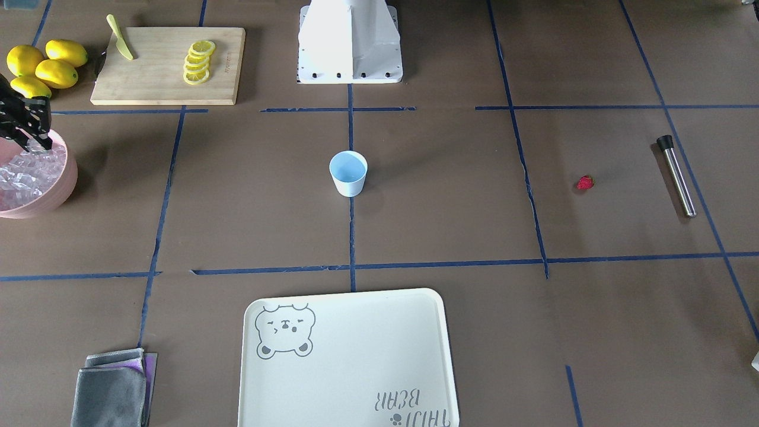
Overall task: Mash ice and strawberries in cup
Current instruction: 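Carry the ice cube with the right gripper over the light-blue cup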
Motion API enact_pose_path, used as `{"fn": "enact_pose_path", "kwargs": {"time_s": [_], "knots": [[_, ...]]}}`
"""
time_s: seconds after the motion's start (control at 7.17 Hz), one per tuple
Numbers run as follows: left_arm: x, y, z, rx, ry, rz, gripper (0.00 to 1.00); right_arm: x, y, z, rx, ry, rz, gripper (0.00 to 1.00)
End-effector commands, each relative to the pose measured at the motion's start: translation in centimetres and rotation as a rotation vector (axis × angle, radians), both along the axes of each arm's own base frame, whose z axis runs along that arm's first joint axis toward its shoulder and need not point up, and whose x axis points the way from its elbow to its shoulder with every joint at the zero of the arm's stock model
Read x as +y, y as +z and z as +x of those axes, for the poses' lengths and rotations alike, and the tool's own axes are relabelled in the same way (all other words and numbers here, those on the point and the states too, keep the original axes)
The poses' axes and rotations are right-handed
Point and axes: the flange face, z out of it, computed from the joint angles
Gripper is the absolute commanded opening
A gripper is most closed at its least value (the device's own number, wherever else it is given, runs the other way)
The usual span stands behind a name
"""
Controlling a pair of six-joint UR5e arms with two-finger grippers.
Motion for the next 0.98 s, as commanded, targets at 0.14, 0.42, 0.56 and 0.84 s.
{"fn": "enact_pose_path", "kwargs": {"time_s": [0.14,0.42,0.56,0.84], "knots": [[-0.4,-0.5,0.0,0.0,-0.004,0.006,1.0,-3.0,-15.6,-14.3,-0.049,-0.049,-0.063,0.02],[-0.4,-0.4,0.0,0.0,-0.004,0.005,1.0,-1.9,-22.1,-23.9,-0.055,-0.009,-0.08,0.02],[-0.3,-0.4,0.0,0.0,-0.004,0.003,1.0,-1.1,-23.6,-28.3,-0.033,0.005,-0.089,0.02],[-0.4,-0.2,0.0,0.0,-0.003,0.003,1.0,0.3,-25.1,-35.2,-0.029,0.003,-0.05,0.02]]}}
